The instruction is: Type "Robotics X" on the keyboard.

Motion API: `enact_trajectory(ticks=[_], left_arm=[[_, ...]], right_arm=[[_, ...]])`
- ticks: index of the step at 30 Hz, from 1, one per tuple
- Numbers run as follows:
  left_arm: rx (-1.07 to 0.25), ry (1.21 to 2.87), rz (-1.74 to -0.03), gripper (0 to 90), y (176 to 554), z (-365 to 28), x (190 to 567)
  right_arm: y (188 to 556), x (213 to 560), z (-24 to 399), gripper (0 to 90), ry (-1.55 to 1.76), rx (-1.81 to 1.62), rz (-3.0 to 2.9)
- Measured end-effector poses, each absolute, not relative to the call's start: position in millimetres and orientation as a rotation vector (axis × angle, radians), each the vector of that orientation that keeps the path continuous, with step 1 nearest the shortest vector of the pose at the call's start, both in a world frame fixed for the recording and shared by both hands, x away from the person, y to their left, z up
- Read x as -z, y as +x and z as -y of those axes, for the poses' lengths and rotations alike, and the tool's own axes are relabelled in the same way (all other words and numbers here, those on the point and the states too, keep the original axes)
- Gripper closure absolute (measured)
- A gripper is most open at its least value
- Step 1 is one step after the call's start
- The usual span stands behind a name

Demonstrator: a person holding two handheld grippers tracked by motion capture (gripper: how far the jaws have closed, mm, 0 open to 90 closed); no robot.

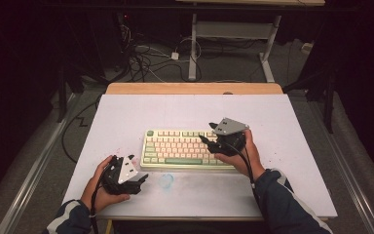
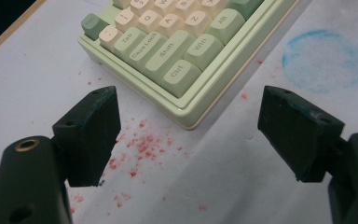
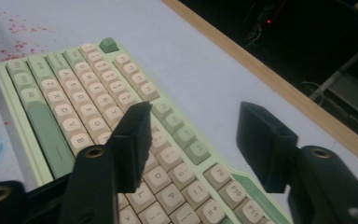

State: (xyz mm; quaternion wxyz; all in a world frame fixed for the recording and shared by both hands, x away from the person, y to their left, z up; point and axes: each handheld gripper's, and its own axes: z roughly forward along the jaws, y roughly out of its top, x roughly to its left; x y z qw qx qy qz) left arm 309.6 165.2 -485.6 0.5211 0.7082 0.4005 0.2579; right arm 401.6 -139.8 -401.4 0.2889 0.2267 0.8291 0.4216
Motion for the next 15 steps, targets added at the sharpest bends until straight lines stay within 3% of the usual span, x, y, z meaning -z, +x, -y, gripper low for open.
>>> enact_trajectory(ticks=[4,15], left_arm=[[-0.629,1.699,-0.968,20.4,310.0,-166.3,486.3],[-0.617,1.691,-0.968,24.5,309.5,-167.4,484.7]], right_arm=[[395.1,400.9,145.4,29.7,0.634,-1.112,-2.17],[365.9,399.1,177.0,26.4,0.64,-1.137,-2.083]])
